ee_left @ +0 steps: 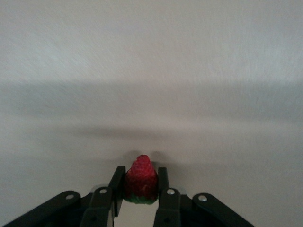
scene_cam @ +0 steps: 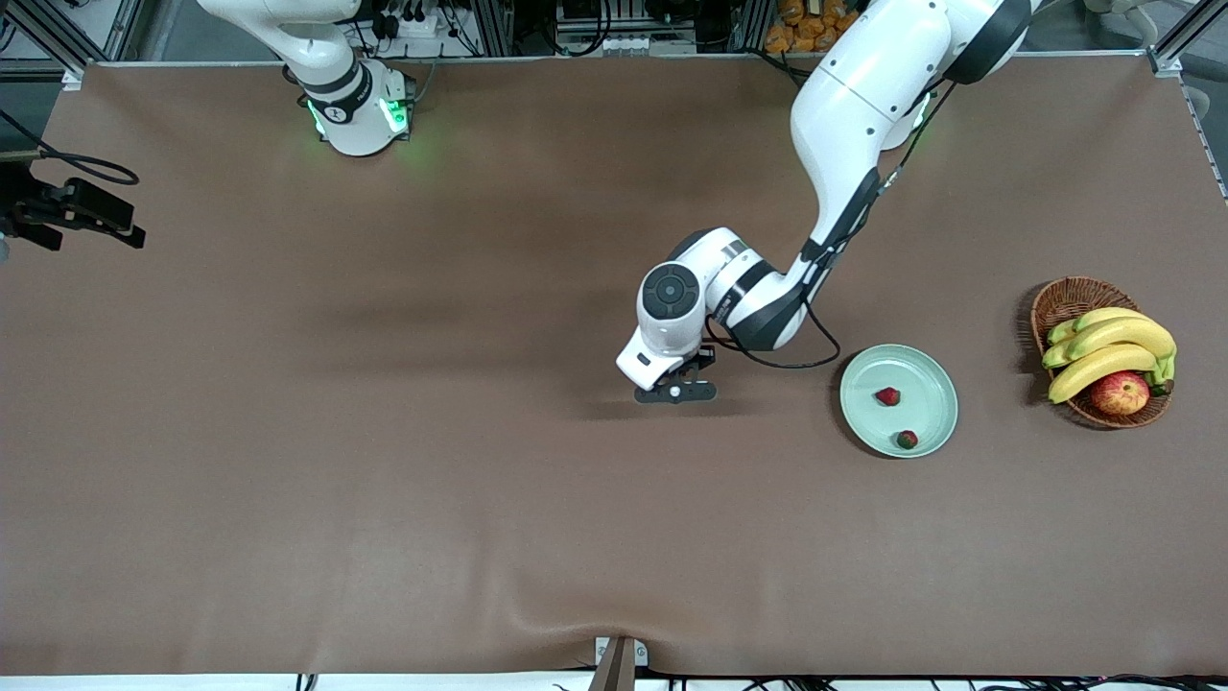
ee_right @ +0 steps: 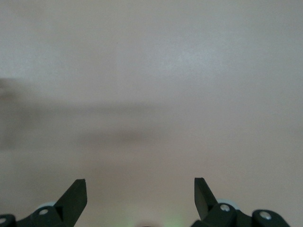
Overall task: Collect all strawberries into plate
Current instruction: 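Lower the strawberry onto the plate and open the left gripper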
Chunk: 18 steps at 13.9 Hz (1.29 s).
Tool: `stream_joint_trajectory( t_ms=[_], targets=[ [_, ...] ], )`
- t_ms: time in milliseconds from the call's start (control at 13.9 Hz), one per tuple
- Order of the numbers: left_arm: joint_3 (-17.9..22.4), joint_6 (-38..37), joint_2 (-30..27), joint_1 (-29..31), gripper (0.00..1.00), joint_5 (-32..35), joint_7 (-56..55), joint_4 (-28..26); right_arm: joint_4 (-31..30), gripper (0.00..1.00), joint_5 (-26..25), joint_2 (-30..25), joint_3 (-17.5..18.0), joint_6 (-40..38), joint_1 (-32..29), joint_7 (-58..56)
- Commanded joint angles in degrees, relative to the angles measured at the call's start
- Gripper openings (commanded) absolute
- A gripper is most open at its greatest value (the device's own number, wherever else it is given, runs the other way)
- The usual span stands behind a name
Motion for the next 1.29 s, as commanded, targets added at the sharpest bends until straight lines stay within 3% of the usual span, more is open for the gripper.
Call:
stream_joint_trajectory(
  t_ms=[0, 360, 647, 863, 1007, 1222],
  targets=[
    [-2.02, -5.28, -5.79, 5.06, 0.00, -0.63, 5.41, -0.71, 0.82, 1.00, 0.08, -0.65, 0.22, -0.41, -1.44, -0.38],
    [-9.93, -14.50, -10.20, 22.54, 0.00, -5.20, 24.83, -1.05, 2.22, 1.00, -0.01, -0.92, 0.49, -0.76, -2.85, -0.20],
    [-10.65, -16.11, -9.67, 32.58, 0.02, -5.11, 42.05, -4.56, 2.14, 1.00, 0.08, -0.65, 0.66, -1.11, -2.23, 0.07],
    [-10.56, -13.48, -9.58, 37.94, 0.05, -3.01, 48.22, -8.43, 2.05, 1.00, -0.10, -0.57, 1.01, -1.20, -0.92, -0.02],
    [-10.56, -9.71, -8.80, 40.49, 0.10, -2.91, 49.47, -10.98, 1.87, 1.00, -0.10, -0.57, 1.01, -1.37, -0.83, -0.02],
    [-10.12, -6.96, -7.83, 41.29, 0.34, -2.13, 49.65, -11.78, 1.96, 1.00, -0.10, -0.57, 1.01, -2.60, -0.39, 0.07]
  ],
)
